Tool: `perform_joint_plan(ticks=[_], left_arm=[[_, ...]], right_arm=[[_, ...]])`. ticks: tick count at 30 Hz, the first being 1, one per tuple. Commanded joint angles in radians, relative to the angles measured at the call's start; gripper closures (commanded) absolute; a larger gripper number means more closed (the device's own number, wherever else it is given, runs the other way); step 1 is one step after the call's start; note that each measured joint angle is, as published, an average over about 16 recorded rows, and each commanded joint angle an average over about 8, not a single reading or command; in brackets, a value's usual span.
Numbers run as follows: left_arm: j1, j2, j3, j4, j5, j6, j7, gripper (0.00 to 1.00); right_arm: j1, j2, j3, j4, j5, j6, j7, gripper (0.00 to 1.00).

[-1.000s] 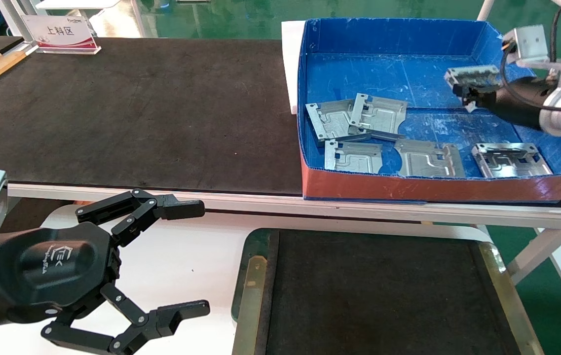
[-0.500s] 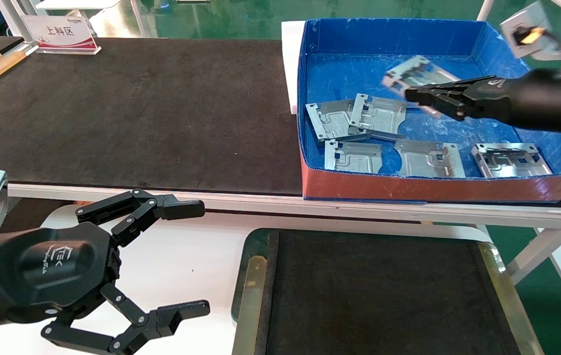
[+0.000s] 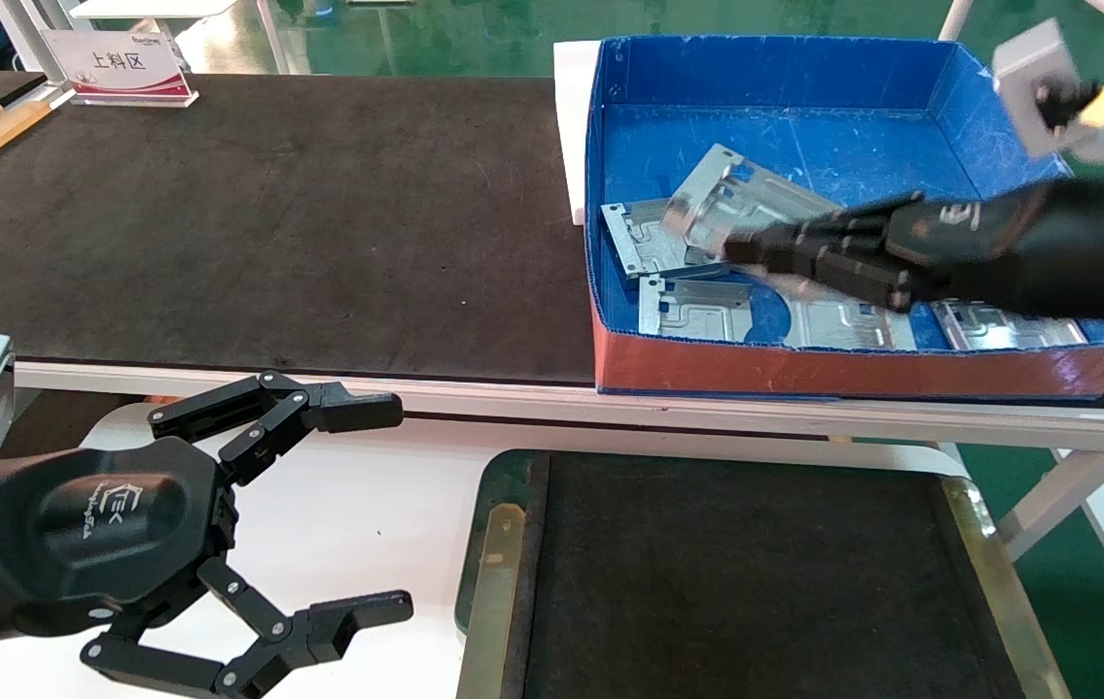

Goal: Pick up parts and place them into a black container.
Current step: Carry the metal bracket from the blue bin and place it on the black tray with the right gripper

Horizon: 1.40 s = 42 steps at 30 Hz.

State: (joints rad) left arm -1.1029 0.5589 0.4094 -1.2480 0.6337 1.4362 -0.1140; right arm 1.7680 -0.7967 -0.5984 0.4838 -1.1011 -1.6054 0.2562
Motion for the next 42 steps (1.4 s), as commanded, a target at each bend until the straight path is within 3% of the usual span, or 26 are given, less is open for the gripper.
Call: perform_joint_plan(ticks=[1, 9, 19, 28, 38, 42], left_arm=[[0.000, 0.000, 0.000, 0.000, 0.000, 0.000, 0.000, 0.00], [0.000, 0.000, 0.000, 0.000, 0.000, 0.000, 0.000, 0.00], [0.000, 0.000, 0.000, 0.000, 0.000, 0.000, 0.000, 0.00], [0.000, 0.000, 0.000, 0.000, 0.000, 0.000, 0.000, 0.00], [0.000, 0.000, 0.000, 0.000, 0.000, 0.000, 0.000, 0.00], [0.000, 0.000, 0.000, 0.000, 0.000, 0.000, 0.000, 0.00]], right_arm=[[-0.044, 0.024, -0.025, 0.092, 0.062, -0.001, 0.049, 1.00], [-0.163, 0.127, -0.149, 0.346, 0.218, 0.012, 0.126, 1.00], [-0.279, 0.184, -0.268, 0.482, 0.268, 0.026, 0.071, 1.00], [-0.333, 0.142, -0.342, 0.390, 0.236, 0.029, -0.077, 1.00], [-0.348, 0.046, -0.432, 0.205, 0.158, 0.024, -0.395, 1.00], [-0.339, -0.001, -0.460, 0.110, 0.138, 0.026, -0.477, 1.00]])
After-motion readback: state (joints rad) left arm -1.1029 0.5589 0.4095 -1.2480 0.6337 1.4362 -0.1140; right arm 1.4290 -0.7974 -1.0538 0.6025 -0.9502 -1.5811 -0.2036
